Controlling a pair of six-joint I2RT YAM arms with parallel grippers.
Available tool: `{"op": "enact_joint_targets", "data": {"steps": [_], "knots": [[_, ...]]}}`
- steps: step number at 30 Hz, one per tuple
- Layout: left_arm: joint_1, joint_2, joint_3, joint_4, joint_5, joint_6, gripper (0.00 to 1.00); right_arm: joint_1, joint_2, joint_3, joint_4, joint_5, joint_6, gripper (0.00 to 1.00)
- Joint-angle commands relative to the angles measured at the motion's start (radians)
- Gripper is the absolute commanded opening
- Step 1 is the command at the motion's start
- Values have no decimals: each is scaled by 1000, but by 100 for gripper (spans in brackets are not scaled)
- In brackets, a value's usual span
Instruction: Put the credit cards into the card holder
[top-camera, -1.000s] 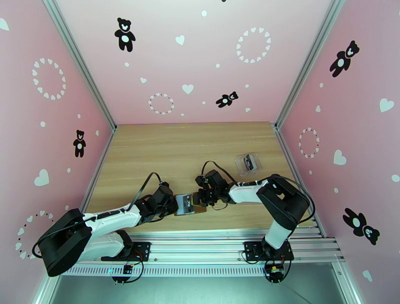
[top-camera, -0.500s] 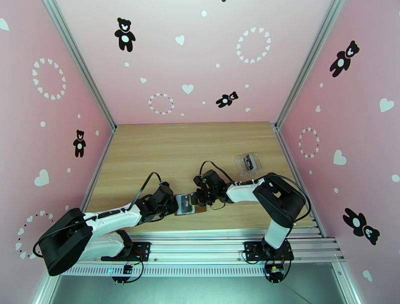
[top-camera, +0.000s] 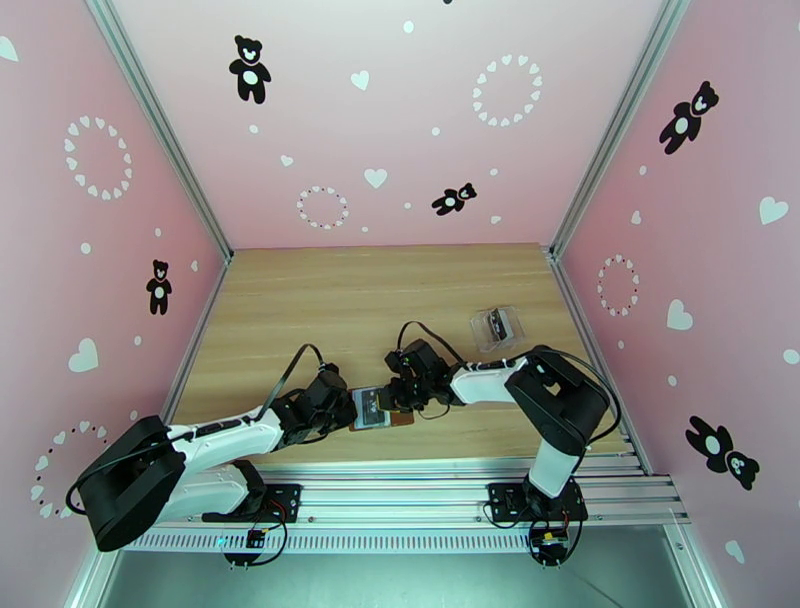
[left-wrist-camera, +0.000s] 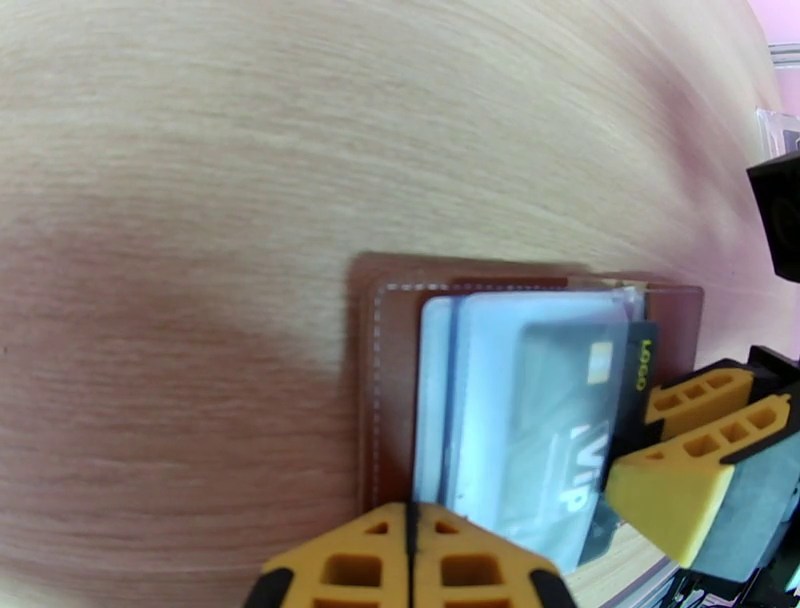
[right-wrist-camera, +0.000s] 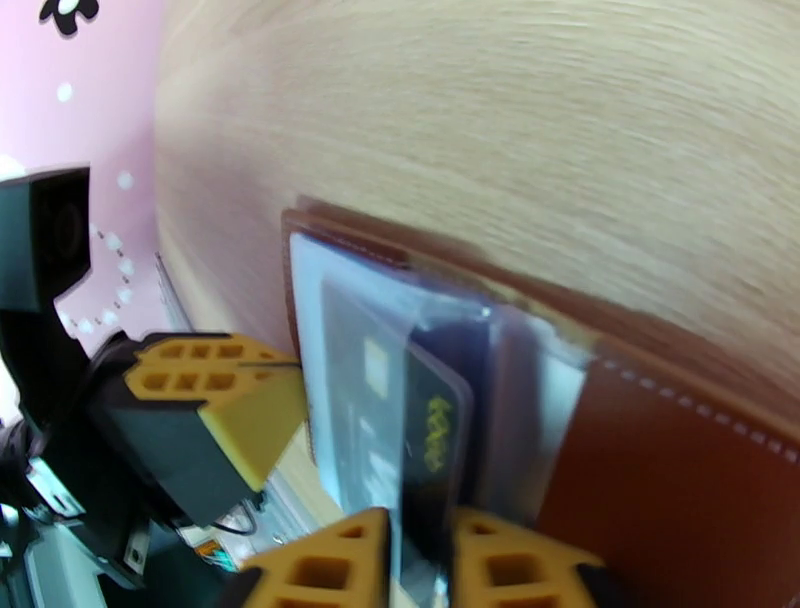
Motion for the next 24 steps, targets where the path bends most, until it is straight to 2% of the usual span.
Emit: {"op": "enact_joint_targets", "data": {"steps": [1, 5, 10, 13, 15, 17, 20, 24], "knots": [[-7, 16, -24, -93, -18, 14, 6, 7, -39, 31, -152, 90, -50, 34], [-7, 8, -26, -94, -18, 11, 6, 6, -76, 55, -216, 129, -76, 39], [-7, 13, -26, -92, -18, 11, 6, 11, -79, 95, -295, 185, -102, 37], [-7, 17, -27, -87, -18, 11, 6, 21, -54, 113, -297, 189, -98, 30], [-7, 19, -25, -87, -17, 12, 6, 29, -38, 130, -309, 205, -97, 18], [-7, 18, -25, -86, -16, 12, 6, 35, -26, 140, -317, 222, -97, 11], [-7, 16, -28, -89, -18, 12, 6, 37, -14, 148, -329, 240, -101, 5], [-7, 21, -27, -85, -18, 12, 6, 39, 7, 152, -321, 224, -100, 4]]}}
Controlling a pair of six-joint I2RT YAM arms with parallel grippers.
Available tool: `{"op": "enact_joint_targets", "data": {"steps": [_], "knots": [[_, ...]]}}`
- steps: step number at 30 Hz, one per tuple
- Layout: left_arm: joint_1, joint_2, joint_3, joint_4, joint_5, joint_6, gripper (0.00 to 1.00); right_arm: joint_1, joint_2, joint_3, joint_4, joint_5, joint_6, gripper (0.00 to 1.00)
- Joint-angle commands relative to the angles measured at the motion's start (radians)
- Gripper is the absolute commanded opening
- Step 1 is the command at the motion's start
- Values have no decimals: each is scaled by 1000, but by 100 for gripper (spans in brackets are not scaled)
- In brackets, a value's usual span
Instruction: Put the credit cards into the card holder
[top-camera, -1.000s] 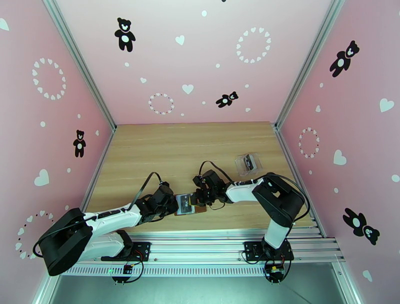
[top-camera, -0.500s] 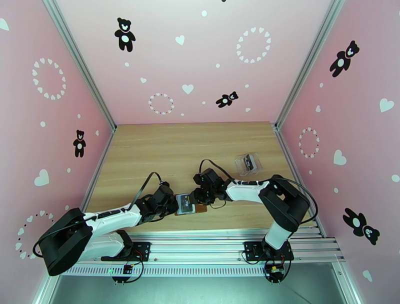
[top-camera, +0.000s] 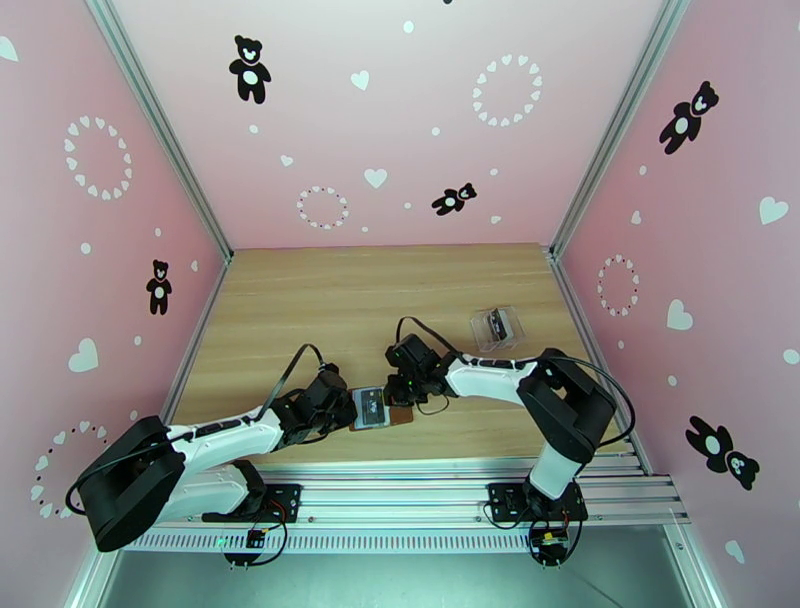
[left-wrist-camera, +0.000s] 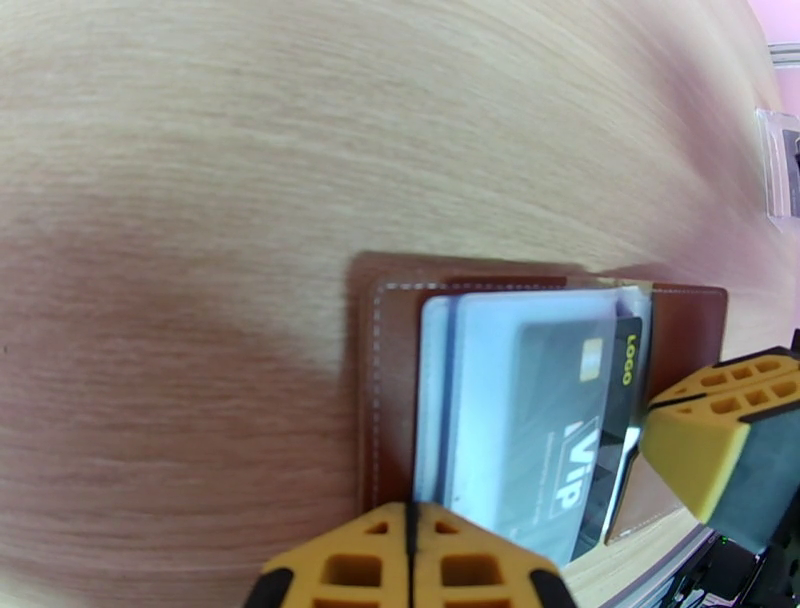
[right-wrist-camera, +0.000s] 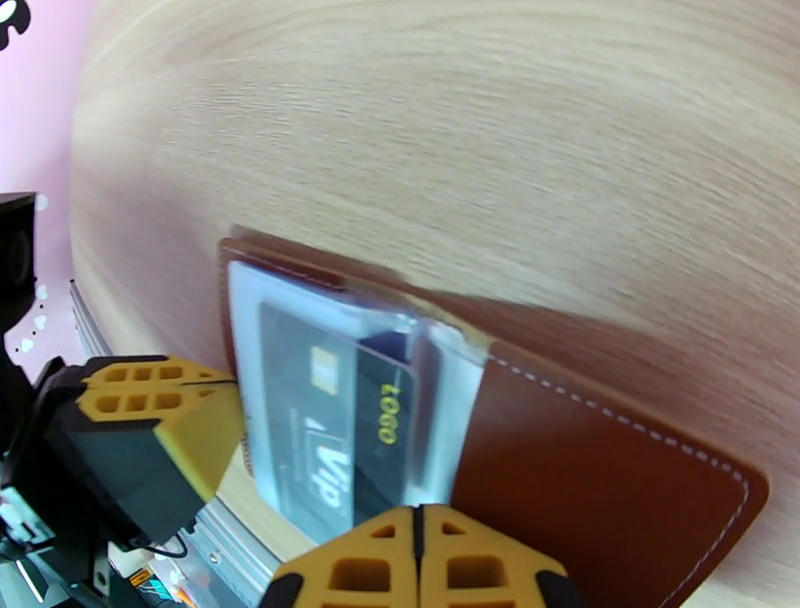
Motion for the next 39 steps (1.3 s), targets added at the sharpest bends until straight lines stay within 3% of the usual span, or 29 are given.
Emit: {"op": "enact_joint_targets", "data": {"steps": [1, 29, 39], "knots": [[-5, 25, -27, -82, -18, 12, 6, 6, 30, 27, -27, 8, -8, 3], [-7, 36, -22, -70, -7, 11, 6, 68, 91, 76, 41, -94, 39, 0], [-7, -101, -6, -190, -48, 15, 9, 69, -65, 93, -161, 116, -52, 15]]}}
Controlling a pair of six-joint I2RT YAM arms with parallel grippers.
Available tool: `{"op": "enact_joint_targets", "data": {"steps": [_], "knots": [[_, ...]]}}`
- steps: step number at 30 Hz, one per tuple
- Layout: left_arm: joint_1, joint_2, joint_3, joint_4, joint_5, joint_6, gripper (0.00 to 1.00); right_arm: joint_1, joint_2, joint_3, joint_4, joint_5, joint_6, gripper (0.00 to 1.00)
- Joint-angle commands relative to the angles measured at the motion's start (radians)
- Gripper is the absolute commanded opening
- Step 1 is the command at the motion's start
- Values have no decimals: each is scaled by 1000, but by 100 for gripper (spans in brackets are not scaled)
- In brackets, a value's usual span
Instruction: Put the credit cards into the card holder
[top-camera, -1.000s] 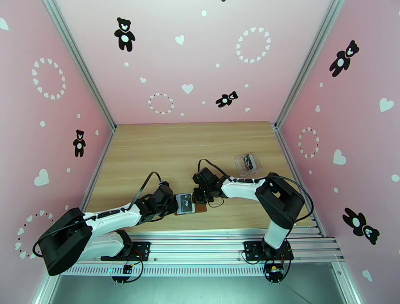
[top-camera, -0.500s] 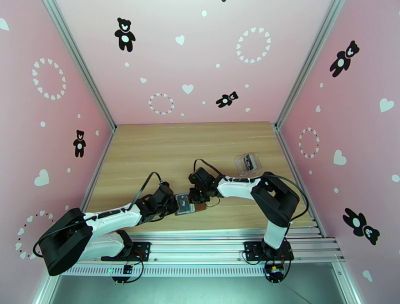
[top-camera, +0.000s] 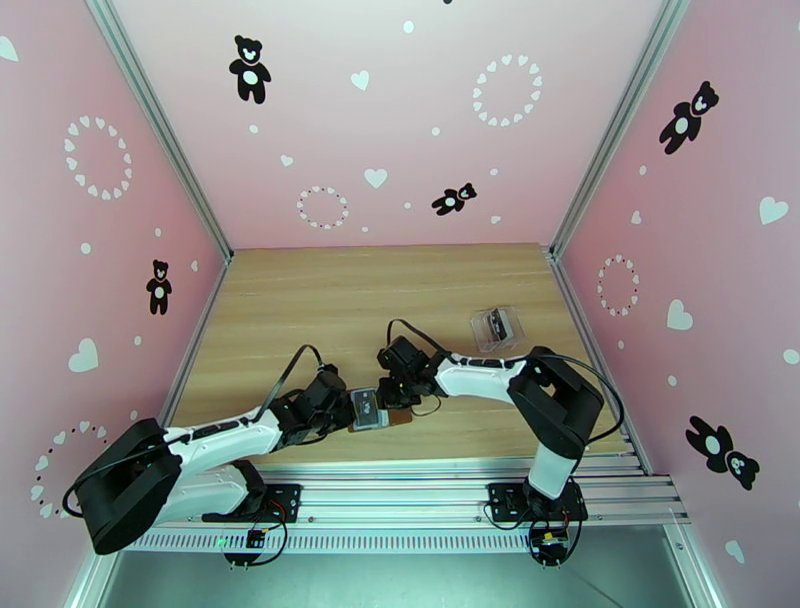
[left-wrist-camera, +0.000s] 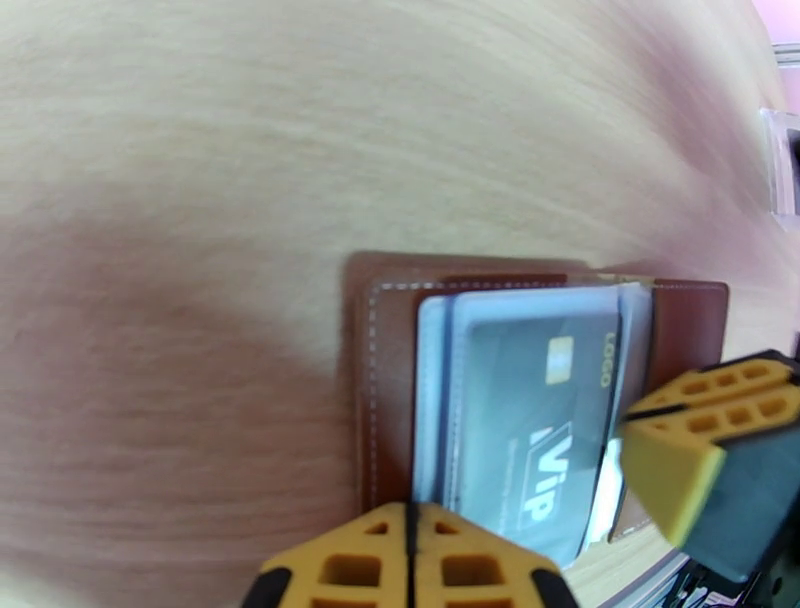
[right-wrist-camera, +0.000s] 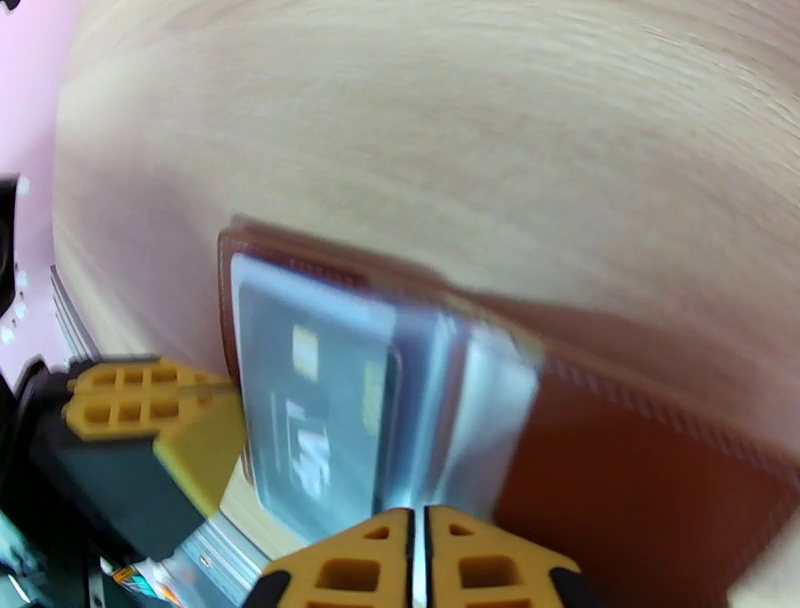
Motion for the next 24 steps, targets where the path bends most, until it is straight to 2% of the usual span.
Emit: {"op": "enact_joint_targets", "data": {"steps": [1, 3, 8, 24], "knots": [[-3, -70, -5, -131, -47, 14, 10, 5, -66, 23, -75, 51, -36, 16], [-3, -104, -6, -151, -58, 11, 13, 5, -63, 22, -62, 31, -34, 16], [-3, -134, -20, -157, -53, 3, 14, 5, -18, 31, -14, -28, -21, 16], [-3, -51, -33, -82, -29, 4, 11, 15, 56, 37, 52, -100, -5, 14]]}}
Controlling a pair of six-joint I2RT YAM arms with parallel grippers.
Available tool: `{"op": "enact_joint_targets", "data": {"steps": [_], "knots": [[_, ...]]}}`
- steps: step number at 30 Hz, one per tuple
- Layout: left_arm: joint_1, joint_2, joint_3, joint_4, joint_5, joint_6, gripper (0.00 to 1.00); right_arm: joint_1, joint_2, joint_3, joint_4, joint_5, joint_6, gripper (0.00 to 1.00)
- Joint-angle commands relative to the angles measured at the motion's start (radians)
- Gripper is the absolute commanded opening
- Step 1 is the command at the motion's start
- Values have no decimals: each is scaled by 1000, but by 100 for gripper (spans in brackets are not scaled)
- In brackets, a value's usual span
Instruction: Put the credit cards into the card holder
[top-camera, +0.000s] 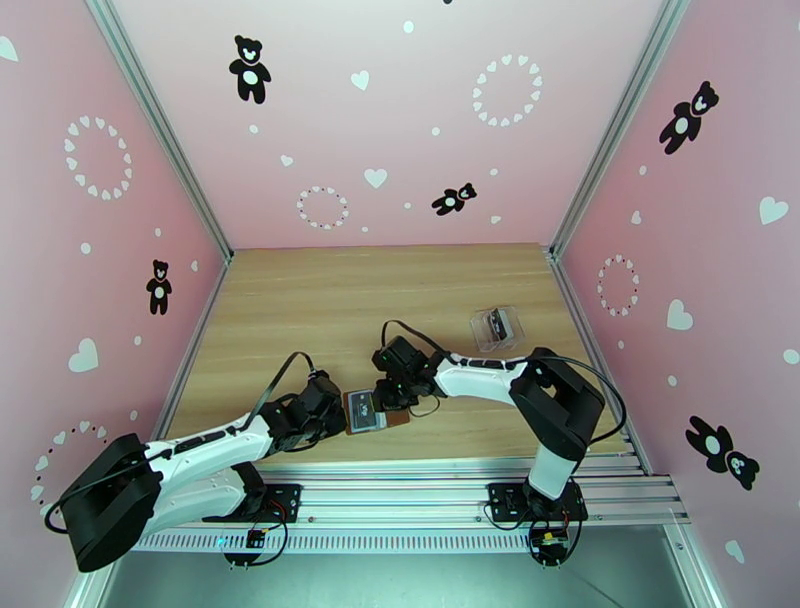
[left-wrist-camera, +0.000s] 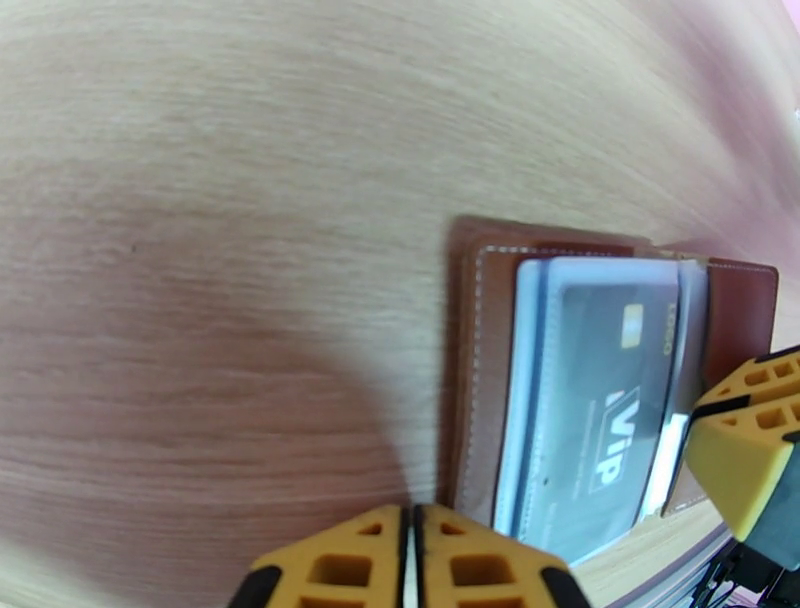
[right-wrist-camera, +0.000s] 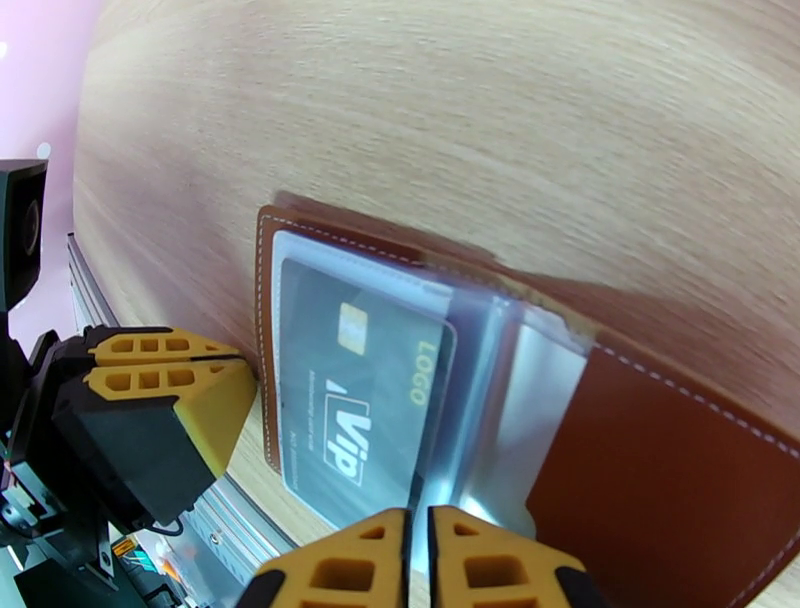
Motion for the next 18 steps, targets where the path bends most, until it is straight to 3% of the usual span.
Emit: {"op": "enact_joint_targets", "data": {"steps": [1, 18], "knots": [[-2, 14, -15, 22, 0, 5, 11, 9, 21, 27, 21, -21, 12, 14], [-2, 7, -19, 20, 0, 5, 11, 13, 54, 26, -2, 0, -7, 13]]}}
